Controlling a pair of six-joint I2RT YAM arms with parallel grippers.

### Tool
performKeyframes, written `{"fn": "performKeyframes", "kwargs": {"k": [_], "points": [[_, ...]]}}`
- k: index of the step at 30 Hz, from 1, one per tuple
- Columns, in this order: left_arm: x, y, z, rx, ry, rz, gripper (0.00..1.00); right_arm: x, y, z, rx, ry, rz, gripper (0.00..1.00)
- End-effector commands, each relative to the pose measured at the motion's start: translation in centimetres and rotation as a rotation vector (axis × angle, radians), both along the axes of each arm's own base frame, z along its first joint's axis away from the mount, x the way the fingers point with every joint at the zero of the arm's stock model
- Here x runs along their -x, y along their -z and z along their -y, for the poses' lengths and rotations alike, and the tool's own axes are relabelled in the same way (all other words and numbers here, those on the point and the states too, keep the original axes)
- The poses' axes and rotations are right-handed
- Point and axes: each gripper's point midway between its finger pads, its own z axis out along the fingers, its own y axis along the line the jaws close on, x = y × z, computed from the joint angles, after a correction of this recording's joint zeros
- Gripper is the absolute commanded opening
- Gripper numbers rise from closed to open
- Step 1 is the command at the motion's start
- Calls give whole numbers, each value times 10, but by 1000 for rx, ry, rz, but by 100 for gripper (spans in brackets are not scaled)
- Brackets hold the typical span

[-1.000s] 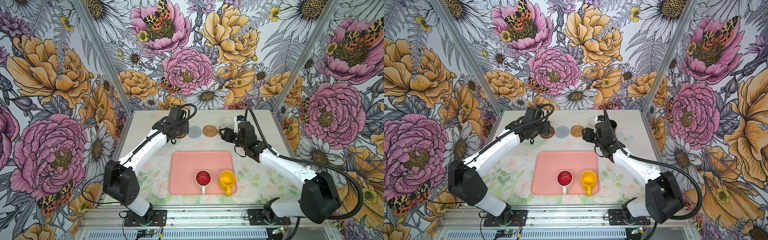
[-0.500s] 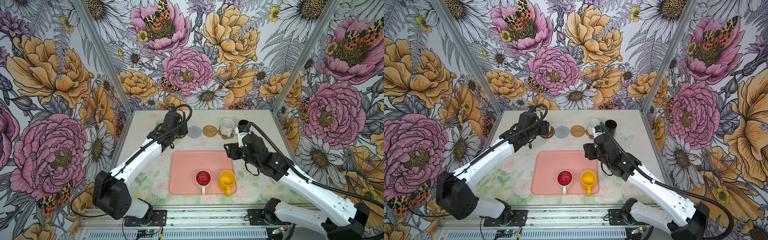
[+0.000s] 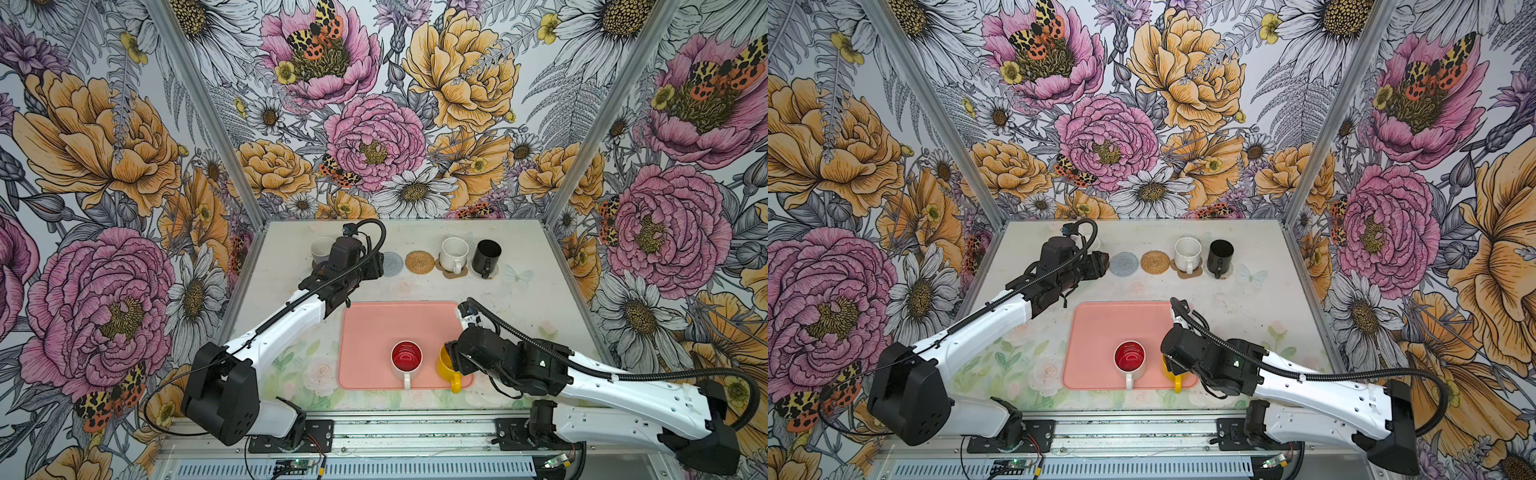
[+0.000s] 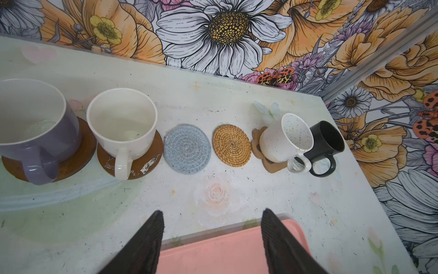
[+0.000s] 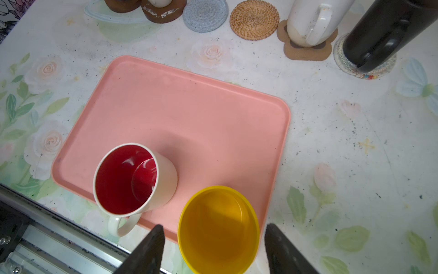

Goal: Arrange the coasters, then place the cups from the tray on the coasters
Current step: 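Move the right gripper over the yellow mug on the pink tray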

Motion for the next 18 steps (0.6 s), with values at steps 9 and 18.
{"fn": "performKeyframes", "kwargs": {"k": [9, 18], "points": [[13, -22, 25, 98, 104, 63, 67, 15, 20, 0, 17, 88, -50, 69], [15, -21, 26, 100, 109, 65, 67, 34, 35, 3, -5, 117, -97, 70]]}}
